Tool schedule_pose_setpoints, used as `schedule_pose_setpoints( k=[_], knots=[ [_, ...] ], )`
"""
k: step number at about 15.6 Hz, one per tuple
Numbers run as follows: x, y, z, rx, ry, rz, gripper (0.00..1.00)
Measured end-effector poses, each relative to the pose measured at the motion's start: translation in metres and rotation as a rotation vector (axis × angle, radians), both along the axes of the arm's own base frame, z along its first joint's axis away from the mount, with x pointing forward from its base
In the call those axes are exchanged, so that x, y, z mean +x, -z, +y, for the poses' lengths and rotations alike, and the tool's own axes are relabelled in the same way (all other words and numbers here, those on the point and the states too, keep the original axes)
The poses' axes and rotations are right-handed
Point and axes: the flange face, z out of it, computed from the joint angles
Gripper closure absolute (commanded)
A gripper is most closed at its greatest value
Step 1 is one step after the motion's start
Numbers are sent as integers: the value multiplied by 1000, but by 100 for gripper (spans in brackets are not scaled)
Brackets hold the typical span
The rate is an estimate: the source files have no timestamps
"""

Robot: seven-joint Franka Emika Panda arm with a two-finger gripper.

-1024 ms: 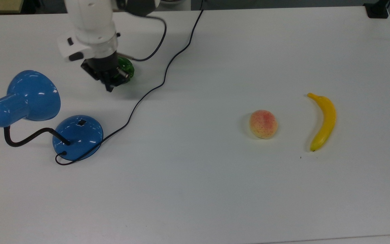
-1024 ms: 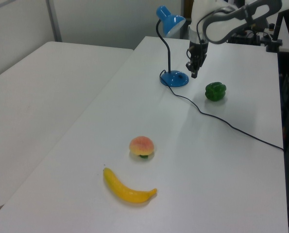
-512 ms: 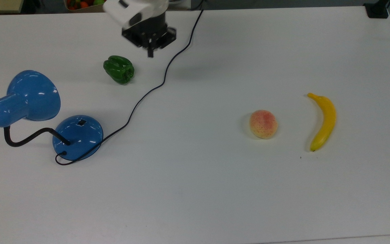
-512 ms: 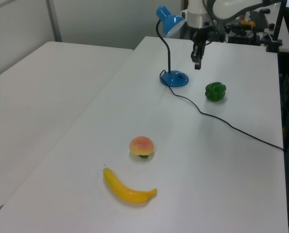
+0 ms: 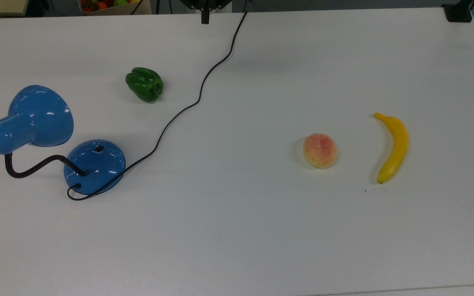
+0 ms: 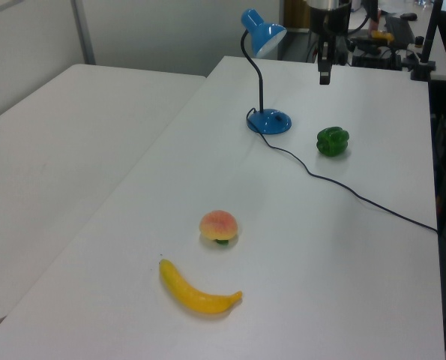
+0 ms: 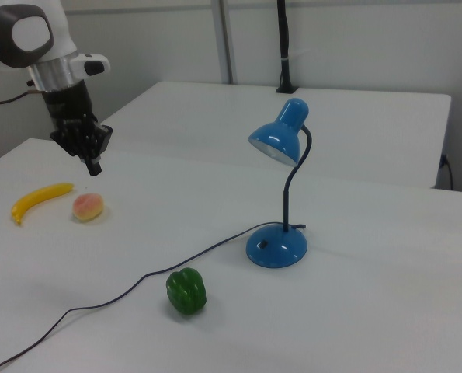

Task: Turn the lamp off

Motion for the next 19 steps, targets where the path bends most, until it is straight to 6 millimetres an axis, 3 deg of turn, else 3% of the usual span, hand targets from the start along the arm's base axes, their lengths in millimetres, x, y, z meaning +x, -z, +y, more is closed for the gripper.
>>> schedule_pose_setpoints(
  k=[1,2,3,4,9,15,19],
  knots=[
    [0,-1,-1,0,1,-2,54],
    [1,-2,-2,1,3,-3,31],
    [1,-3,-3,1,7,-6,12],
    [1,-4,-6,1,12,-7,0],
    [4,-12,-19,3,42,-20,0],
    [1,-45,-42,4,92,-30,0],
    [3,-43,-42,3,91,-27,0]
  ],
)
